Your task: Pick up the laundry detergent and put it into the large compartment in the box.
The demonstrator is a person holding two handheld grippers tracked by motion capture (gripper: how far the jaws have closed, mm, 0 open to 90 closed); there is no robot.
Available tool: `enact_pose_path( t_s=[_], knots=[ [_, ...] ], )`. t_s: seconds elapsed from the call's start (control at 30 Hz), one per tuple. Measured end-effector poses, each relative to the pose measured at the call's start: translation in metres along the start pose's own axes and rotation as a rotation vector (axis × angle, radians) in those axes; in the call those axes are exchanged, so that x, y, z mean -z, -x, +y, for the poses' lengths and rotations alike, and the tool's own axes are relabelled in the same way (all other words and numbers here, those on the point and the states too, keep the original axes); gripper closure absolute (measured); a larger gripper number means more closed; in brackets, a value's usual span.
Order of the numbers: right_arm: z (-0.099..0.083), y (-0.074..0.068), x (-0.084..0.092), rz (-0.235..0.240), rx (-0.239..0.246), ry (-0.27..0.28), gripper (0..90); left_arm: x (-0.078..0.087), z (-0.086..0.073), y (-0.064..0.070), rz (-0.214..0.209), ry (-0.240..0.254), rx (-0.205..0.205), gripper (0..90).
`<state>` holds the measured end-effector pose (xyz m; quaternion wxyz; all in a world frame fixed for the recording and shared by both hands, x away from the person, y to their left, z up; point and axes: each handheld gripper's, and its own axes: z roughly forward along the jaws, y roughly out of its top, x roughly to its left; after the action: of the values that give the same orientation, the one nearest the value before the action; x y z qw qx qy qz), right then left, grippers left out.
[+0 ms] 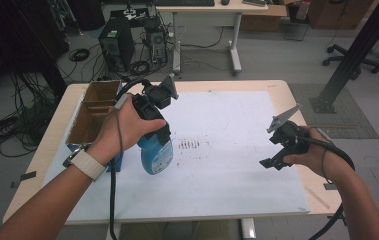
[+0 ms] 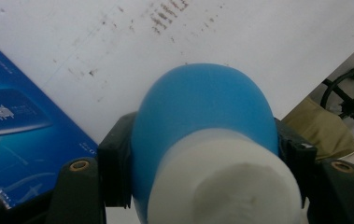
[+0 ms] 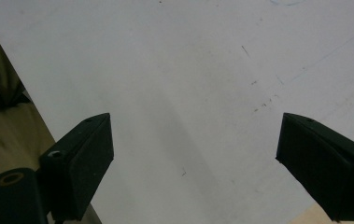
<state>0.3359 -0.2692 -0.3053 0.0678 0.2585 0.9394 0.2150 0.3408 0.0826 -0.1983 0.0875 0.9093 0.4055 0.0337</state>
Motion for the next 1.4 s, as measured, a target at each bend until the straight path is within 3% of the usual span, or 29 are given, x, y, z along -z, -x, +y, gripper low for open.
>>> enact_pose_path(
  t_s=[0.83, 1.4],
  knots=[
    [0.006, 0.001, 0.001, 0.000, 0.016, 0.013, 11.1, 0.041, -0.007, -0.016, 0.028, 0.018, 0.088, 37.3],
    [0.009, 0.002, 0.002, -0.002, 0.020, 0.009, 11.1, 0.063, -0.013, -0.040, 0.040, 0.052, 0.196, 37.3]
  ],
)
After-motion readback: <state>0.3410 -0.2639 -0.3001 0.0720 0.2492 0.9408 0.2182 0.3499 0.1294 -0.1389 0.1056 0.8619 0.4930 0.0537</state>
